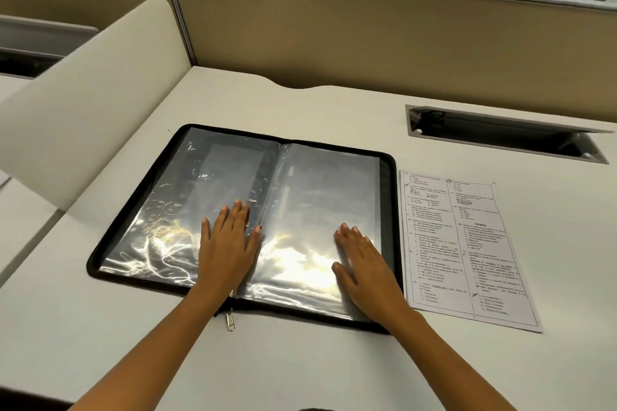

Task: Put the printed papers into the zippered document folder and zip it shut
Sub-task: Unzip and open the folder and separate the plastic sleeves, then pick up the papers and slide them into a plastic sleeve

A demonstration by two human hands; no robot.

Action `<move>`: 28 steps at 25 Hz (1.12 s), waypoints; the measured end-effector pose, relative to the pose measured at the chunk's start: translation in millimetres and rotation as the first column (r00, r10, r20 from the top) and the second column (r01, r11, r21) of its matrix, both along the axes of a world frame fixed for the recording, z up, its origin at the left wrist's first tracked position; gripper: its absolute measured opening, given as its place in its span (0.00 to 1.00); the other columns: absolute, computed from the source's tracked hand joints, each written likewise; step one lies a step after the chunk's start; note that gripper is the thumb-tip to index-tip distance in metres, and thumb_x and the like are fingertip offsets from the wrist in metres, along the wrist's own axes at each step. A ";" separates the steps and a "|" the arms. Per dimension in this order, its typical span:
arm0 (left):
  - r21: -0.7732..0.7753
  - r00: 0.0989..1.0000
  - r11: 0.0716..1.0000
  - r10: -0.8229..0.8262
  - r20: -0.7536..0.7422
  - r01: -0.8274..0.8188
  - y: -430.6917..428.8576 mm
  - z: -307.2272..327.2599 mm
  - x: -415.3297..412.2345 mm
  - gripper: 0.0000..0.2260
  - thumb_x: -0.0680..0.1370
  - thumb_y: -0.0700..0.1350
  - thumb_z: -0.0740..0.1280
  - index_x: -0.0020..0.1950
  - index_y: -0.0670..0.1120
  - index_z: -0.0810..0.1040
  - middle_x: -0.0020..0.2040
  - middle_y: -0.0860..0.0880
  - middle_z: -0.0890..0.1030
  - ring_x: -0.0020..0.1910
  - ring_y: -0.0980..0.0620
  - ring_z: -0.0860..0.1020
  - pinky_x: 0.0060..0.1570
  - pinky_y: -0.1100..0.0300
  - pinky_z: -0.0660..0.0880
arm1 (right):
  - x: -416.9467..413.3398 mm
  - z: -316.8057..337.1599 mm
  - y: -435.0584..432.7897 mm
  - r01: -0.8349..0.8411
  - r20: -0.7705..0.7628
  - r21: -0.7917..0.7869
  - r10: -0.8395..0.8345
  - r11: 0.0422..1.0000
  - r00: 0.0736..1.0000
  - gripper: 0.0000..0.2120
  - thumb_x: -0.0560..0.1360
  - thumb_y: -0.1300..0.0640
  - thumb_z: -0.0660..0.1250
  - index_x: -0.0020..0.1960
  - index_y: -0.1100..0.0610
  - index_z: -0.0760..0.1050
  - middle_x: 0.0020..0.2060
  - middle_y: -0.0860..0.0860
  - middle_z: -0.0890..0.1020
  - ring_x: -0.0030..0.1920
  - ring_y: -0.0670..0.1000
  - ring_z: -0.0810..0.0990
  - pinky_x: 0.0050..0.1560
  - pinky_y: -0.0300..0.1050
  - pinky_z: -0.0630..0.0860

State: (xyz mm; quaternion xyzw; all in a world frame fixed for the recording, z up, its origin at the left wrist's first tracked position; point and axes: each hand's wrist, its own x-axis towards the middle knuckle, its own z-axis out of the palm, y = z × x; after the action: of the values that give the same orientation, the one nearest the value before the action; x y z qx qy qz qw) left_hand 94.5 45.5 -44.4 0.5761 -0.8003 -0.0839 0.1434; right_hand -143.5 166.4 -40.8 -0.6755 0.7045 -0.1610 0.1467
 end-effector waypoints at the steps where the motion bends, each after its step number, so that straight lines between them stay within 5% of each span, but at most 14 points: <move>1: -0.001 0.998 1.000 0.019 -0.065 -0.019 -0.3 5.2 -4.8 0.28 0.79 0.58 0.50 0.74 0.43 0.62 0.73 0.44 0.66 0.71 0.43 0.66 0.69 0.44 0.59 | -0.3 3.4 4.3 0.036 0.073 -0.015 -0.034 0.999 0.997 0.28 0.81 0.48 0.55 0.77 0.51 0.48 0.75 0.42 0.48 0.77 0.44 0.46 0.75 0.38 0.44; 5: -0.161 0.989 0.987 -0.050 -0.140 0.027 13.0 26.2 -37.7 0.21 0.75 0.40 0.66 0.68 0.40 0.70 0.56 0.42 0.81 0.49 0.43 0.80 0.52 0.48 0.74 | -3.9 11.5 39.1 0.249 0.272 -0.148 -0.203 0.957 0.941 0.26 0.79 0.55 0.62 0.75 0.51 0.57 0.74 0.41 0.58 0.75 0.41 0.52 0.72 0.35 0.50; 11: -0.183 0.915 0.952 -0.289 -0.283 0.244 55.2 41.6 -111.8 0.19 0.75 0.38 0.65 0.67 0.41 0.72 0.61 0.44 0.78 0.55 0.46 0.79 0.60 0.52 0.71 | -35.9 -5.3 104.1 0.569 0.164 -0.295 -0.546 0.768 0.822 0.21 0.74 0.65 0.67 0.67 0.61 0.71 0.67 0.56 0.73 0.70 0.57 0.67 0.69 0.58 0.67; 16: -0.083 0.802 0.830 -0.555 -0.220 0.552 99.0 19.7 -173.4 0.22 0.76 0.41 0.68 0.69 0.43 0.70 0.69 0.44 0.73 0.66 0.47 0.72 0.72 0.50 0.52 | -88.3 2.5 127.3 0.800 0.233 -0.228 -0.767 0.554 0.598 0.23 0.75 0.66 0.65 0.69 0.65 0.66 0.66 0.61 0.70 0.68 0.60 0.67 0.69 0.53 0.66; 20: -0.008 0.763 0.773 -0.628 -0.154 0.634 113.8 3.0 -199.1 0.25 0.76 0.50 0.67 0.71 0.45 0.69 0.71 0.45 0.70 0.71 0.46 0.66 0.72 0.47 0.34 | -131.4 6.4 122.6 0.890 0.155 -0.149 -0.879 0.431 0.452 0.28 0.73 0.62 0.67 0.70 0.70 0.62 0.64 0.66 0.69 0.64 0.65 0.67 0.64 0.58 0.68; 24: 0.022 0.779 0.780 -0.623 -0.070 0.626 115.4 -3.8 -205.0 0.34 0.72 0.67 0.55 0.72 0.48 0.66 0.71 0.46 0.70 0.72 0.44 0.65 0.69 0.42 0.40 | -147.1 7.8 115.2 0.892 0.086 -0.164 -0.895 0.421 0.438 0.24 0.72 0.61 0.69 0.62 0.72 0.68 0.56 0.68 0.73 0.57 0.67 0.70 0.56 0.58 0.71; 28: 0.037 0.793 0.793 -0.609 -0.015 0.609 116.9 -10.9 -206.0 0.35 0.72 0.69 0.51 0.73 0.50 0.66 0.72 0.47 0.68 0.73 0.44 0.63 0.70 0.44 0.40 | -153.7 7.9 110.6 0.886 0.034 -0.202 -0.901 0.417 0.432 0.19 0.71 0.61 0.70 0.54 0.74 0.72 0.48 0.70 0.76 0.49 0.68 0.73 0.49 0.57 0.72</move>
State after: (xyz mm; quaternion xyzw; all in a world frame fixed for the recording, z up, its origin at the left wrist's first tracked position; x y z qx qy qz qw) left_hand -111.5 162.4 -55.2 0.2909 -0.9410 -0.1420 0.0982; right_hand -297.2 277.0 -32.9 -0.2141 0.9418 -0.2535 -0.0545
